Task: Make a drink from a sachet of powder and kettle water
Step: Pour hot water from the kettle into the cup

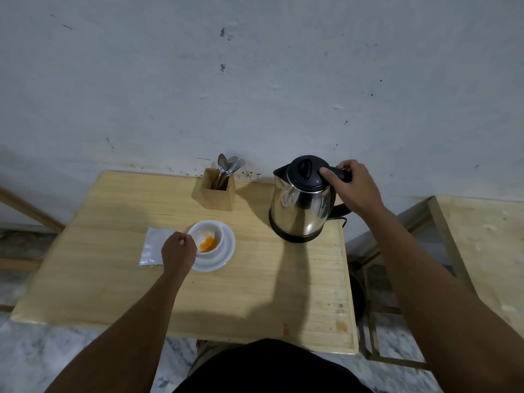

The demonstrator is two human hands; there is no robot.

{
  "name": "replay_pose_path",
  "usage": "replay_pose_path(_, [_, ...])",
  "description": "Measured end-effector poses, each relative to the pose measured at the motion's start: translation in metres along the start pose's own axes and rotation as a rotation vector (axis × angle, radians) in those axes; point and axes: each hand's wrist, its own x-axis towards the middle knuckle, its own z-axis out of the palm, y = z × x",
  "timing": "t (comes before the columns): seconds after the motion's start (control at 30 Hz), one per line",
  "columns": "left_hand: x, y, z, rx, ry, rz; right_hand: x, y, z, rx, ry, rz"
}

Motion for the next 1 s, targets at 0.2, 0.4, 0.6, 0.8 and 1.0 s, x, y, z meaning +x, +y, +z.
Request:
replay_pose_path(0.2, [-0.002, 0.001, 0.001, 0.002, 0.001, -0.011, 0.031, 0.016, -0.015, 0.028, -0.211, -0.019])
replay_pose_path(0.4, [-0.001, 0.002, -0.001, -0.018, -0.012, -0.032, 0.043, 0.033, -0.013, 0.101, -0.253, 0.024])
replay_pose_path(0.6, [0.0, 0.001, -0.004, -0.022, -0.035, -0.044, 0.039, 0.039, -0.003, 0.194, -0.136, 0.0])
replay_pose_path(0.8, [0.002, 0.0, -0.006, -0.038, -0.078, -0.045, 0.028, 0.035, 0.002, 0.194, -0.049, -0.036])
replay_pose_path(1.0, [0.003, -0.003, -0.008, -0.083, -0.101, -0.07, 0.014, -0.001, -0.001, 0.125, -0.053, -0.141])
